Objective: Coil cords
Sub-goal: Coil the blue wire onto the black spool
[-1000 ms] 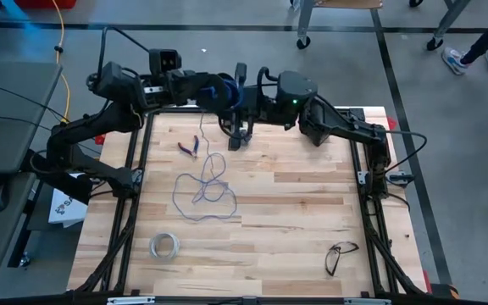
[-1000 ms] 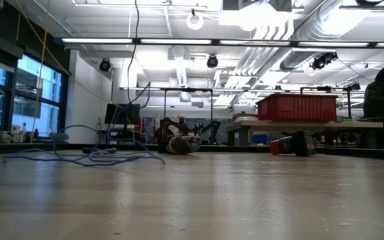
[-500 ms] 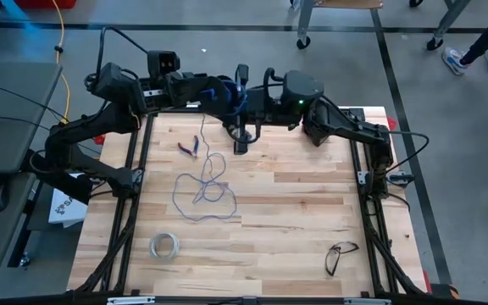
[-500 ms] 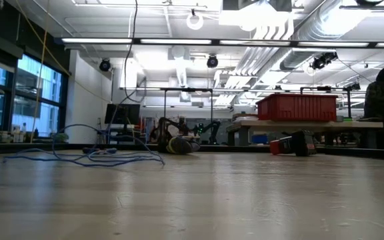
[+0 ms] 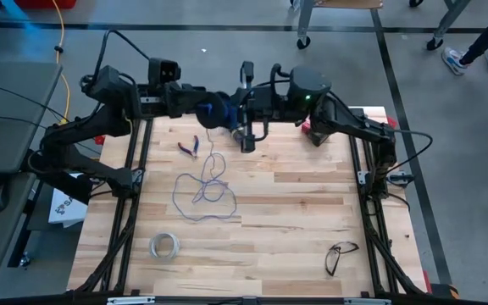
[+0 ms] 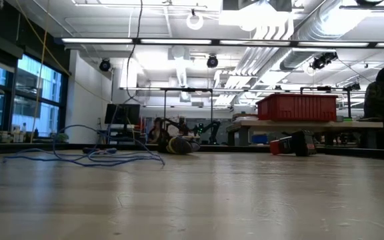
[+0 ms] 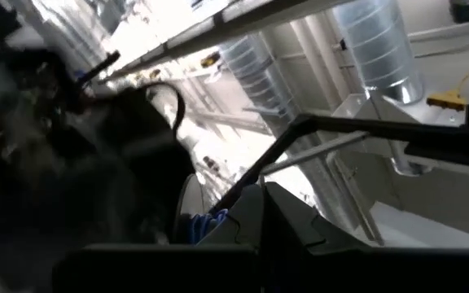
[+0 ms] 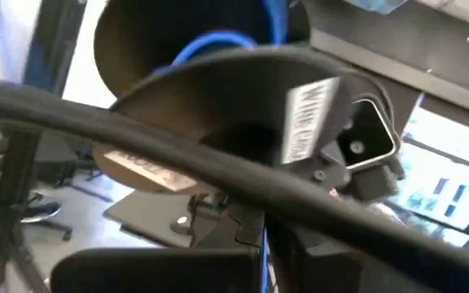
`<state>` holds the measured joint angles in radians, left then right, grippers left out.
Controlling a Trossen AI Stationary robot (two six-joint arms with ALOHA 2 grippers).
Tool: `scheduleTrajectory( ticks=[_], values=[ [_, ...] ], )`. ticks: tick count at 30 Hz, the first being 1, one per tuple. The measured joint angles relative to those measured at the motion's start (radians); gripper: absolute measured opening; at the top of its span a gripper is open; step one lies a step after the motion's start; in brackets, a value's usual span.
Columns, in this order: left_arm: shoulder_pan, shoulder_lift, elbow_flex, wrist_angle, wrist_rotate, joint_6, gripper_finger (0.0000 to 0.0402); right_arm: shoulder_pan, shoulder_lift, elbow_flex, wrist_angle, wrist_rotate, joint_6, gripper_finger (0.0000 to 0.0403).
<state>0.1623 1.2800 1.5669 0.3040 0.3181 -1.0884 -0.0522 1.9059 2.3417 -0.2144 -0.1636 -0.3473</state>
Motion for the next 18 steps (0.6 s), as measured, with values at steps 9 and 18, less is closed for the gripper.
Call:
scheduleTrajectory(
  ticks=[9,18],
  values=[
    [-0.014,-0.024,0.0,-0.106,-0.016,0.012,0.0,-0.022,-0.018,-0.001,-0.043,-0.075,0.006,0.0],
    [-0.044,-0.036,-0.001,-0.125,0.002,0.032,0.0,-0.033,-0.038,0.0,-0.077,-0.082,-0.059,0.0]
  ],
)
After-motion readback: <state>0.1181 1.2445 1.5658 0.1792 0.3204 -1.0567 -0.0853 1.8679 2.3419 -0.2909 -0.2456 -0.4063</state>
